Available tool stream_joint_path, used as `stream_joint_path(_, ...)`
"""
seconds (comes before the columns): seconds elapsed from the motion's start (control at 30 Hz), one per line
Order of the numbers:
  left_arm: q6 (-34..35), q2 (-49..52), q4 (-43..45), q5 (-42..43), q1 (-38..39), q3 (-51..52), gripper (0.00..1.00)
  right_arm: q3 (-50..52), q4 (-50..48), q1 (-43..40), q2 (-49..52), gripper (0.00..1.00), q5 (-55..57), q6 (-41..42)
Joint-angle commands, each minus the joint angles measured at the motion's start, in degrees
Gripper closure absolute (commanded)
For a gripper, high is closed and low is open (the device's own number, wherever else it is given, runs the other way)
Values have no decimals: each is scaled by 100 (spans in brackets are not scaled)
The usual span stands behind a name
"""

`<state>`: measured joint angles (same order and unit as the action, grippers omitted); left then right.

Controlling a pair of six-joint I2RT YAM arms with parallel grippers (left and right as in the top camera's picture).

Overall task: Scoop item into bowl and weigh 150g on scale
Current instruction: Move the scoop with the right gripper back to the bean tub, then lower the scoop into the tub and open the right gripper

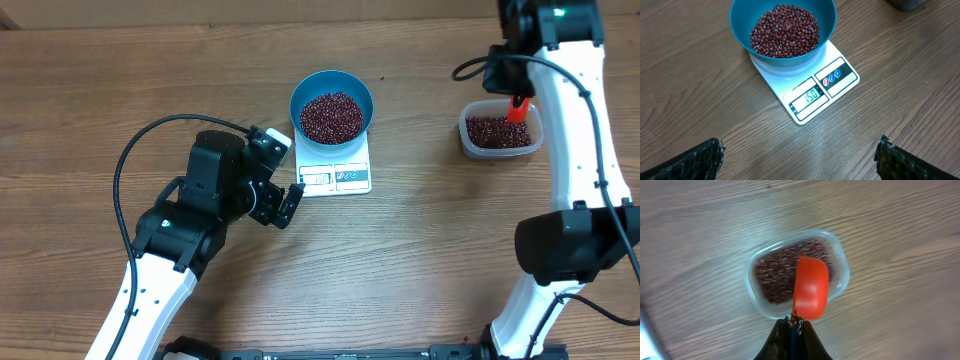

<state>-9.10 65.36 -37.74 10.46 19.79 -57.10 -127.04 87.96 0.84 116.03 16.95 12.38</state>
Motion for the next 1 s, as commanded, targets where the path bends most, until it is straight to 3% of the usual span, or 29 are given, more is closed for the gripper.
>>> stream_joint_path(0.0, 55, -11, 4, -37, 11, -129, 0, 35, -68, -612, -184, 96, -1320, 138)
stream_joint_path(0.3, 55, -11, 4, -37, 11, -129, 0, 933, -723, -1788, -184, 96, -3285, 114)
stream_joint_path(0.47, 55, -11, 4, -37, 11, -129, 1, 1563, -1276, -1974, -184, 96, -3871, 122)
stream_joint_path(0.53, 55, -13, 4, -37, 11, -129, 0, 1674, -1438, -1978, -184, 85, -3910, 122)
stream_joint_path(0.63, 55, -13, 4, -37, 11, -129, 0, 1720, -1506, -1978, -181, 53, -3908, 116)
stream_joint_path(0.7, 55, -13, 4, -37, 11, -129, 0, 1720, -1478, -1978, -181, 41, -3891, 116)
stream_joint_path(0.97, 55, -11, 4, -37, 11, -129, 0, 1814, -1086, -1976, -179, 29, -3261, 61)
